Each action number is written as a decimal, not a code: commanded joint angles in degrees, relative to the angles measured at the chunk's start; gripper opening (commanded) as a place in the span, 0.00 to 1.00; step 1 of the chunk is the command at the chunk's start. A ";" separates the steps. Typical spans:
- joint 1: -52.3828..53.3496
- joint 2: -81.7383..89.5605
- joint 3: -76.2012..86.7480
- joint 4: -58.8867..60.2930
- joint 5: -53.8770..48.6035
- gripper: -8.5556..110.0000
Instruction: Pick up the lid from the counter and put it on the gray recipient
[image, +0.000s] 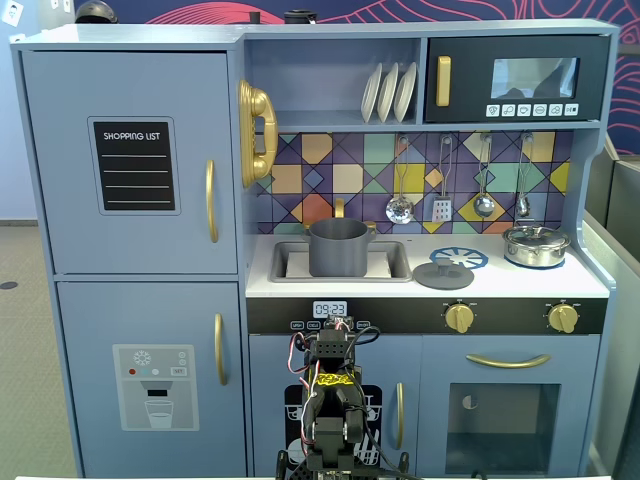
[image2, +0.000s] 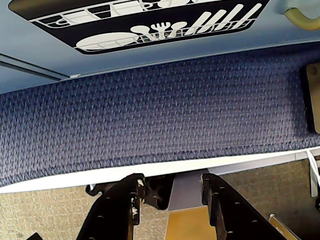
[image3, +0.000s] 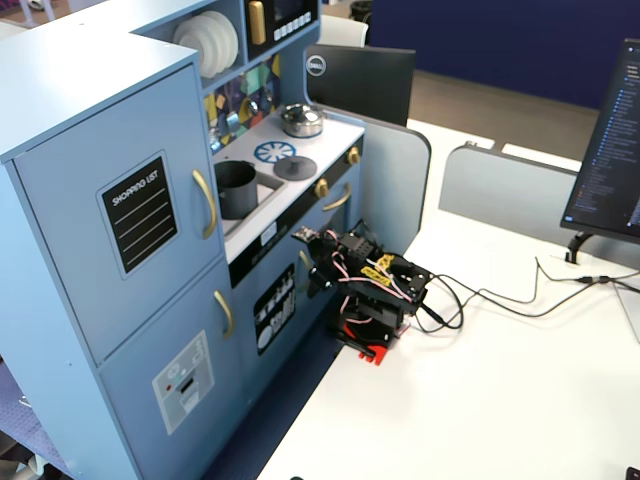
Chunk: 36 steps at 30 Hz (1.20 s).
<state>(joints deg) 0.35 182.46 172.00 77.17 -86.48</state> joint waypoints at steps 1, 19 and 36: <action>0.97 -0.35 -0.09 10.46 -0.09 0.12; -1.85 -0.35 0.00 10.55 -1.76 0.12; 10.02 -33.13 -59.77 -1.23 -10.81 0.07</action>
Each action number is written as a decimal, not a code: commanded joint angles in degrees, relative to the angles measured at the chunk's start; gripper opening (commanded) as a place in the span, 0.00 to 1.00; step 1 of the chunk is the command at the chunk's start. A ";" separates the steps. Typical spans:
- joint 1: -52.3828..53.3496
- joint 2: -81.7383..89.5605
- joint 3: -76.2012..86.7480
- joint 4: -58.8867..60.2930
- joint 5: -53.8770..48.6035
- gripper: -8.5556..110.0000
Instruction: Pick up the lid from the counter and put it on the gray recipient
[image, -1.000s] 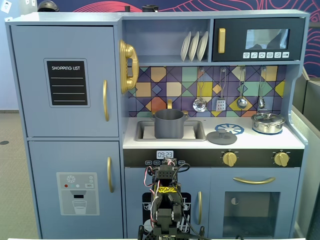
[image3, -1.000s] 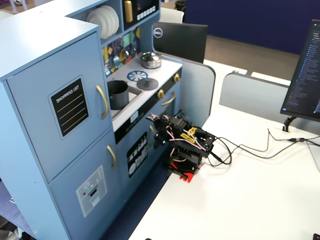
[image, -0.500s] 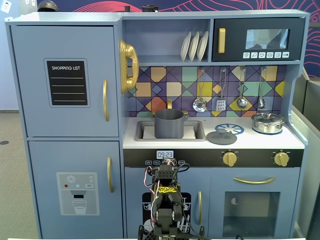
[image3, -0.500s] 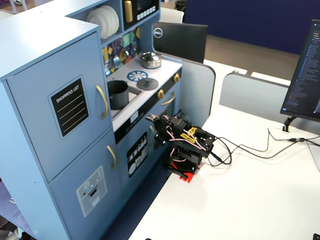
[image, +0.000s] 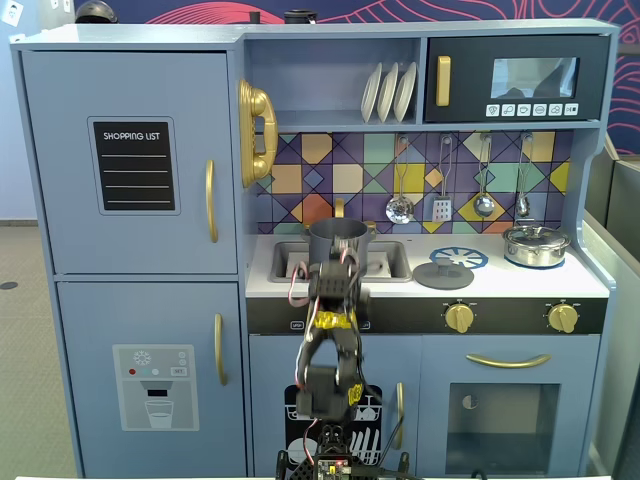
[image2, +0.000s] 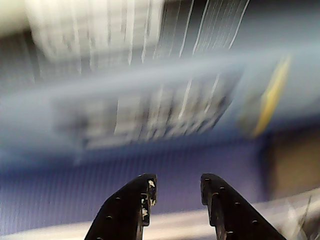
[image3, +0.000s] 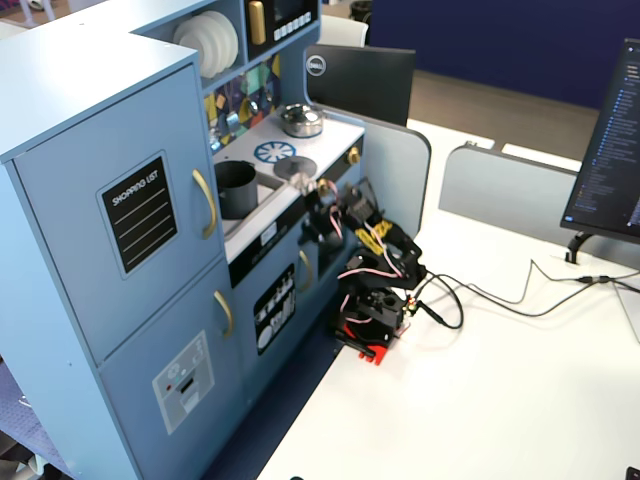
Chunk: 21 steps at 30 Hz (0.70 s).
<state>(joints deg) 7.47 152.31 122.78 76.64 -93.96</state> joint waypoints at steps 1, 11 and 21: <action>3.78 -2.64 -10.63 -1.05 -3.69 0.07; 21.88 4.92 5.36 -48.78 2.02 0.07; 29.44 0.00 17.05 -72.07 8.88 0.22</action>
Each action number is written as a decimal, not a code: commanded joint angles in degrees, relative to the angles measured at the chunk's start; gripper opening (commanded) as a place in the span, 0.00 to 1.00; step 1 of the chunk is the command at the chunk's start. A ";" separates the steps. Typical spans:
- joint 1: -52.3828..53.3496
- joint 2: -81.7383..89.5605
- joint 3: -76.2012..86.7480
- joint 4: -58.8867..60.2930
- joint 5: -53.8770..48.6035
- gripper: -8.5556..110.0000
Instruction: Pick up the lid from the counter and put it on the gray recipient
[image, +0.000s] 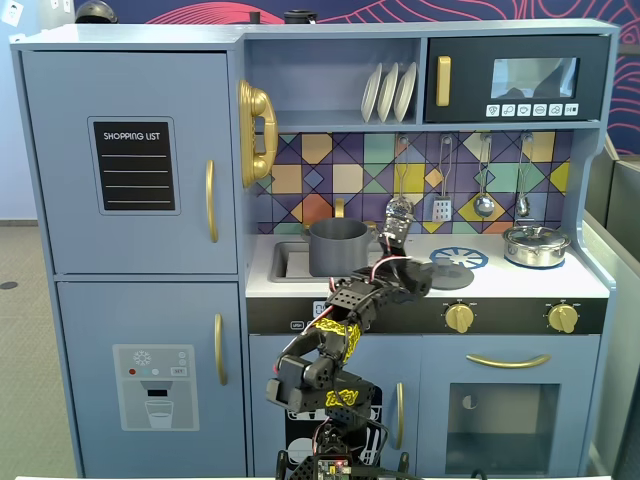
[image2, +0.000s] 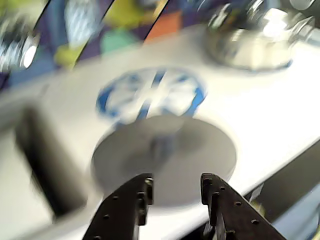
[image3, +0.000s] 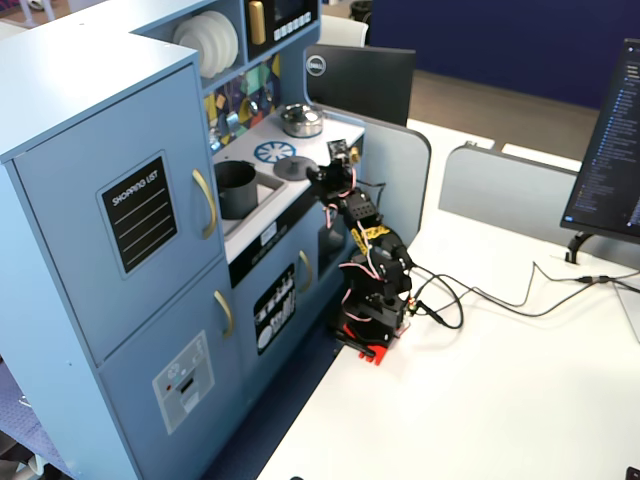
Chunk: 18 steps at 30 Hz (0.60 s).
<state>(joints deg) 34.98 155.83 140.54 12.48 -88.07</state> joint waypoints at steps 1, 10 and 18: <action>2.29 -5.10 -0.97 -9.93 5.01 0.29; 2.72 -16.79 -2.37 -18.81 3.34 0.39; 2.55 -28.21 -9.58 -22.68 -1.14 0.38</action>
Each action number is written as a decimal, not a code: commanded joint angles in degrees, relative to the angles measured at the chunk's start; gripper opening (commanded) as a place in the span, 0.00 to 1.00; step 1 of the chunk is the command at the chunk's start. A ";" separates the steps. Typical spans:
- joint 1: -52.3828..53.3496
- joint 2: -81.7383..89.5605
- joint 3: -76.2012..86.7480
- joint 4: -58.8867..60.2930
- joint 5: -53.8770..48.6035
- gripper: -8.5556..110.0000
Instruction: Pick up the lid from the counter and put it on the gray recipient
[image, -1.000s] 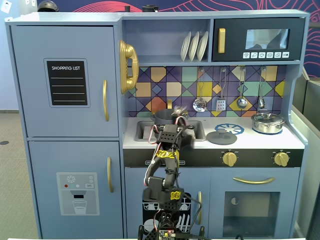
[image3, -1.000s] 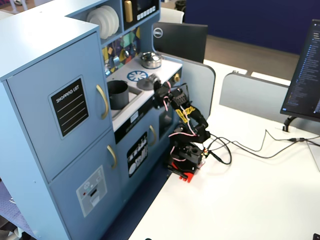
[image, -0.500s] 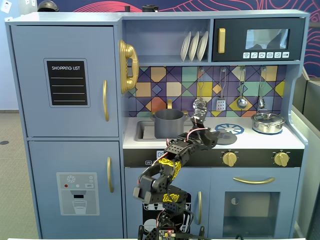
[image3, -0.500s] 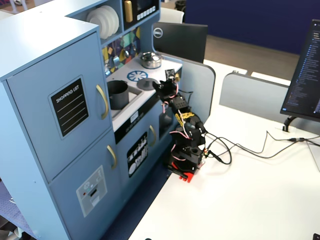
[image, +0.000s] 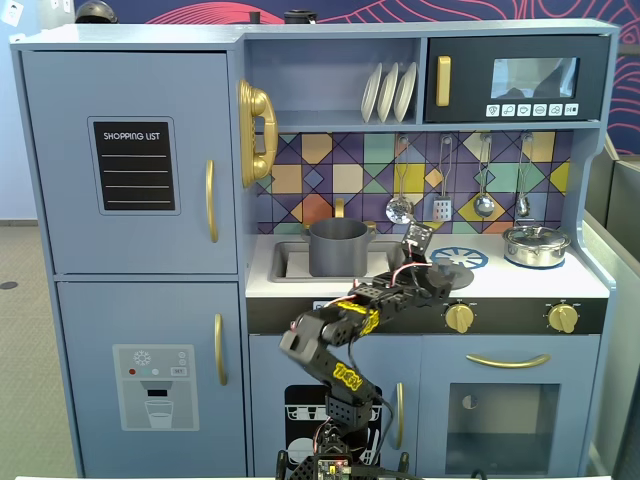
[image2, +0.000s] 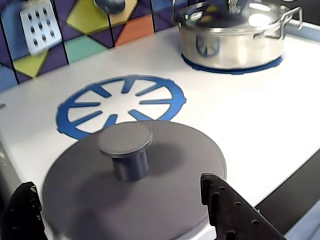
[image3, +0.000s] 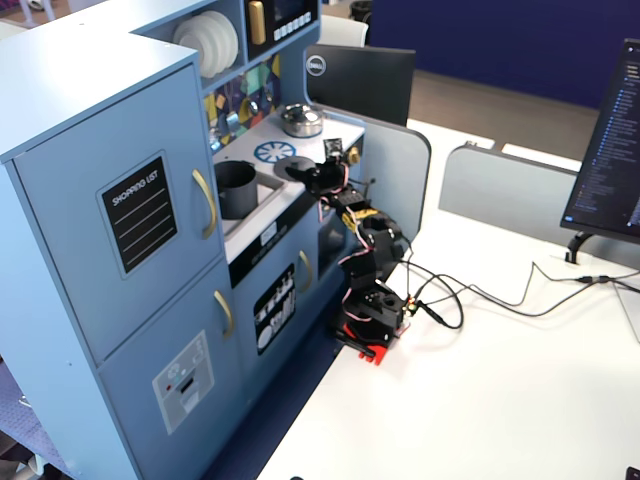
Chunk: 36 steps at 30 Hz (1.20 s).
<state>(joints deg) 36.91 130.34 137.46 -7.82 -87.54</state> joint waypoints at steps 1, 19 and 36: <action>0.53 -4.04 -7.73 -2.46 -2.02 0.38; -2.11 -19.86 -19.95 -5.27 -4.04 0.33; -4.22 -25.22 -21.97 -4.57 -5.80 0.07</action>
<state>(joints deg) 33.22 105.12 118.83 -11.69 -92.81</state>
